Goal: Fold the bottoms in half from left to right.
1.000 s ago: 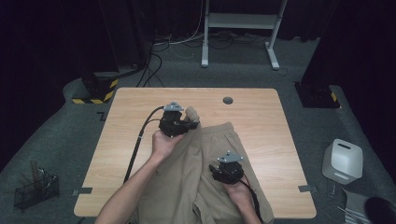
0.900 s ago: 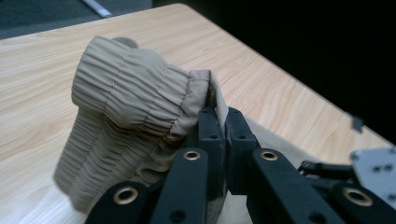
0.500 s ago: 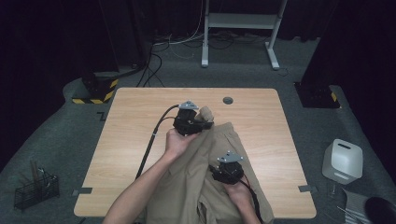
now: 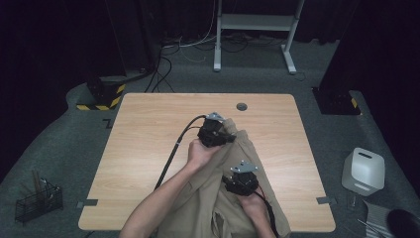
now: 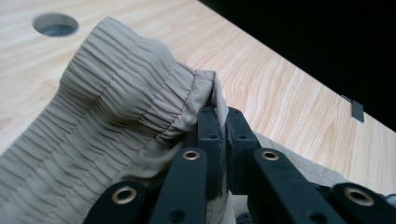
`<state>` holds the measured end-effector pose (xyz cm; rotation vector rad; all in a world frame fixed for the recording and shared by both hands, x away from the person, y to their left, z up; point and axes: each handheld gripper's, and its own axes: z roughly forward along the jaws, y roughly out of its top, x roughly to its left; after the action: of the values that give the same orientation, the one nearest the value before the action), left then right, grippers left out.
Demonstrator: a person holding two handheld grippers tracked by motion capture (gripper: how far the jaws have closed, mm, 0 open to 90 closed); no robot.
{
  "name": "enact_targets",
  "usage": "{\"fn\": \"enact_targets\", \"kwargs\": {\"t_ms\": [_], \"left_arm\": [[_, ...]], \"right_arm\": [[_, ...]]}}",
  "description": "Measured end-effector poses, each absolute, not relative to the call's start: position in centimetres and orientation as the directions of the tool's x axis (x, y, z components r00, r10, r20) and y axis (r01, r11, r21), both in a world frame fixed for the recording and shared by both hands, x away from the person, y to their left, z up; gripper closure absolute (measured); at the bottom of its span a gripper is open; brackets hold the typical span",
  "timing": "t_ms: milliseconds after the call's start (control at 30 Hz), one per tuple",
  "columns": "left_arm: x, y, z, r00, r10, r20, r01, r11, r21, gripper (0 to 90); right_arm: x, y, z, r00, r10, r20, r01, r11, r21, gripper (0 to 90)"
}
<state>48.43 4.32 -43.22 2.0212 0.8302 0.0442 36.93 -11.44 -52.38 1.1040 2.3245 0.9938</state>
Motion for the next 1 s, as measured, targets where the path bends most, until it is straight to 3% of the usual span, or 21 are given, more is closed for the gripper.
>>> {"fn": "enact_targets", "kwargs": {"t_ms": [400, 667, 1000], "left_arm": [[49.7, 2.2, -44.9, 0.752, 0.589, -0.296, 0.575, -0.368, 0.731, 84.8], [49.0, 3.2, -44.4, 0.733, 0.618, -0.283, 0.586, -0.364, 0.724, 59.1], [45.3, 8.8, -42.4, 0.730, 0.623, -0.280, 0.560, -0.312, 0.767, 47.0]], "right_arm": [[36.9, -11.4, -52.4, -0.619, 0.785, -0.037, 0.515, 0.441, 0.735, 43.7], [36.9, -11.4, -52.4, -0.618, 0.785, -0.038, 0.515, 0.441, 0.735, 43.4], [36.9, -11.4, -52.4, -0.616, 0.787, -0.038, 0.517, 0.440, 0.734, 43.3]]}}
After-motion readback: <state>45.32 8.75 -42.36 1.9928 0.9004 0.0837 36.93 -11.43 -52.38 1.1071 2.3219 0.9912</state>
